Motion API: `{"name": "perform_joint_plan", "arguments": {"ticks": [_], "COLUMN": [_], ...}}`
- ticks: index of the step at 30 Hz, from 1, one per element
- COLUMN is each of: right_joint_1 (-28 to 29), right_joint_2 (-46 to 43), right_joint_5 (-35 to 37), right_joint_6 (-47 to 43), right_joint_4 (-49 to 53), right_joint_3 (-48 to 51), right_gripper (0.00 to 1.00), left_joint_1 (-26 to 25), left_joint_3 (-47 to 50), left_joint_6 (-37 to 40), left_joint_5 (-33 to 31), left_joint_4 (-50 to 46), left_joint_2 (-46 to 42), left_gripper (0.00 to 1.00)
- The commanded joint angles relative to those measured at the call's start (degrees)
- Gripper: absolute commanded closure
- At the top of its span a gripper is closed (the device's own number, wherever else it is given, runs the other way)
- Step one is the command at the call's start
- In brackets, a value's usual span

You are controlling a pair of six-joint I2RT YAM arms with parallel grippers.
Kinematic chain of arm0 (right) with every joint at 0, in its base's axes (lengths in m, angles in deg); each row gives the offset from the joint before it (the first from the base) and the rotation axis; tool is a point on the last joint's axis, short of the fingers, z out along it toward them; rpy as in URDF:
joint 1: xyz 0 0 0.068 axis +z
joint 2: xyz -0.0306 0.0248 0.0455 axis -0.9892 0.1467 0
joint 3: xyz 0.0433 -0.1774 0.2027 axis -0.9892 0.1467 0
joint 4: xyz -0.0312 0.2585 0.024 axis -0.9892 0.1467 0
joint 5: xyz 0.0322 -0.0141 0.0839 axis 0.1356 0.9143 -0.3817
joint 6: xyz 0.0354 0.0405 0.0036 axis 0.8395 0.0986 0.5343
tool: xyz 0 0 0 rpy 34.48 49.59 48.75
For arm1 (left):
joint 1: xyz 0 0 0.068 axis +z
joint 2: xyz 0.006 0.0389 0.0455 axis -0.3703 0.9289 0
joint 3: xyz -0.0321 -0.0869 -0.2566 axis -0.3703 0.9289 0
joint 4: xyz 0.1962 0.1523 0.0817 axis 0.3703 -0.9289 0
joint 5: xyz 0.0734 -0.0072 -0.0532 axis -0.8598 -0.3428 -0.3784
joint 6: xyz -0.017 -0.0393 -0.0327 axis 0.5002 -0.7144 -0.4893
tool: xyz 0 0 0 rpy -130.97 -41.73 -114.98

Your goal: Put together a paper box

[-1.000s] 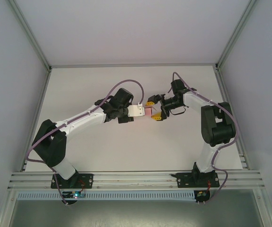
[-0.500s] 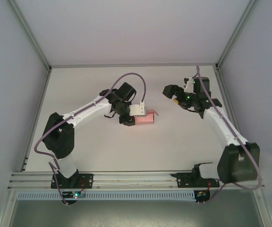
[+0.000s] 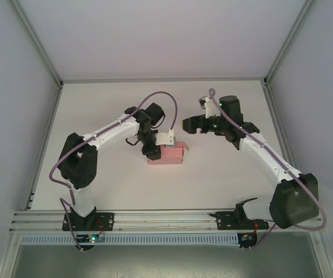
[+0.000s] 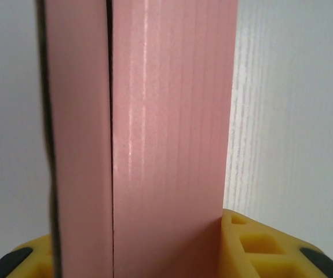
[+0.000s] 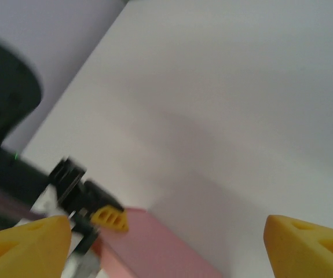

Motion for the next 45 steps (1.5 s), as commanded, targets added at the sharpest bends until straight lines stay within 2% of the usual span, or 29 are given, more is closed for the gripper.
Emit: {"name": "perform_joint_plan", "arguments": {"ticks": [1,2,4,10,14,16,20,24,27,32,39,42,45], "right_joint_1": [1.3,1.3,1.6,4.3,5.2,5.8,7.0,8.0,8.9,11.0,10.4,9.4,9.0], "right_joint_2": [0.0,0.3,1.2,4.9,7.6,8.9,10.8,12.3,12.6,12.3,14.9,17.8,19.6], "right_joint_5": [6.4,6.9,6.9,7.0,6.8,6.3,8.8,11.0,10.7,15.1,5.6,-1.7,-2.3], "right_joint_6": [-9.1,-8.9,-9.2,-10.8,-11.3,-11.6,-11.5,-9.9,-7.7,-3.0,10.5,16.6,19.1], "right_joint_4": [9.8,10.2,11.0,14.4,16.0,16.7,18.6,21.8,23.8,23.5,25.1,24.4,25.1], "right_joint_3": [-0.8,-0.5,-0.2,-2.5,-4.2,-5.2,-7.7,-10.0,-10.6,-10.3,-16.6,-17.1,-17.8], "right_gripper": [0.22,0.24,0.33,0.36,0.46,0.57,0.71,0.97,0.98,1.0,1.0,1.0,1.0], "left_joint_1": [1.7,1.9,2.0,2.4,2.5,2.5,2.5,2.6,2.8,2.8,2.8,2.8,2.8], "left_joint_3": [-0.4,-0.3,-0.2,-2.0,-3.1,-3.2,-3.2,-3.0,-3.2,-3.8,-4.6,-4.2,-4.4], "left_joint_6": [-1.4,-1.0,-1.0,-1.8,-2.1,-2.1,-2.1,-2.4,-3.6,-4.6,-4.9,-5.2,-5.2], "left_joint_5": [0.3,0.9,0.7,-0.7,-0.6,-0.7,-0.8,-1.2,-1.2,-0.4,0.4,0.4,0.1], "left_joint_4": [0.6,0.8,1.6,1.6,1.1,0.9,0.6,1.0,1.6,2.1,0.8,1.5,1.2], "left_joint_2": [0.5,0.6,0.8,3.1,4.7,5.1,5.2,5.1,5.4,5.6,5.4,5.4,6.0], "left_gripper": [0.61,0.61,0.61,0.61,0.61,0.6,0.6,0.6,0.6,0.6,0.6,0.6,0.6]}}
